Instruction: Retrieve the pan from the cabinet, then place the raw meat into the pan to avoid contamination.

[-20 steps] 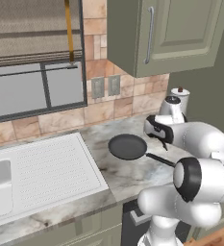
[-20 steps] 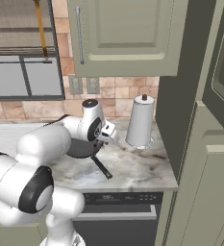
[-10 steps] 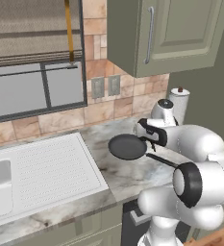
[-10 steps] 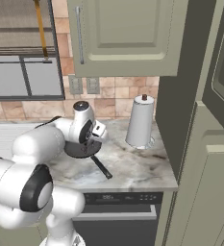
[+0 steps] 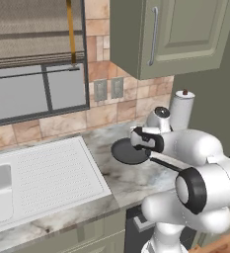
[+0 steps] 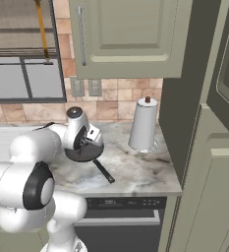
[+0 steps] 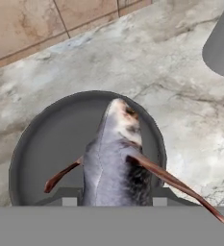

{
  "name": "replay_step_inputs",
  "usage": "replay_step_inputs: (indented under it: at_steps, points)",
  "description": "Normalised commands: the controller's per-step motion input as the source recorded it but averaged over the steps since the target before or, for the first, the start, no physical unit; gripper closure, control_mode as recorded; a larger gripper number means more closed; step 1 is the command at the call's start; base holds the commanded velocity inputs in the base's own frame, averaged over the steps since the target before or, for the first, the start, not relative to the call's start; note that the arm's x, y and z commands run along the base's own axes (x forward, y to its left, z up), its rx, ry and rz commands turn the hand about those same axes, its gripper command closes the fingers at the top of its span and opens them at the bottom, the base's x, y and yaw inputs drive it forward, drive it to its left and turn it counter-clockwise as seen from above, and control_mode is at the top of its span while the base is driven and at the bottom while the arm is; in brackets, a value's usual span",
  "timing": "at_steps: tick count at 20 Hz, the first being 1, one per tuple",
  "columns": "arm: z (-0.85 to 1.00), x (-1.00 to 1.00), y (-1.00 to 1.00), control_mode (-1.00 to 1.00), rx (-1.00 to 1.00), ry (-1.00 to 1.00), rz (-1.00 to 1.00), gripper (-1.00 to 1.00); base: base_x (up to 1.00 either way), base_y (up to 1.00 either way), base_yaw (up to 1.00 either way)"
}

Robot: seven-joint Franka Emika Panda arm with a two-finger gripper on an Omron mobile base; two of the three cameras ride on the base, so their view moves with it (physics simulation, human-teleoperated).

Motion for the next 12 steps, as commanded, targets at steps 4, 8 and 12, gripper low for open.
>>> replay_step_inputs:
  at_steps: [4,8,12]
  points:
    - [-0.11,0.27,0.18,-1.0,0.0,-0.04,0.0,1.0,0.0,0.0,0.0]
    - [-0.1,0.26,0.08,-1.0,0.0,-0.03,0.0,1.0,0.0,0.0,0.0]
    - [-0.21,0.22,0.09,-1.0,0.0,-0.01,0.0,1.0,0.0,0.0,0.0]
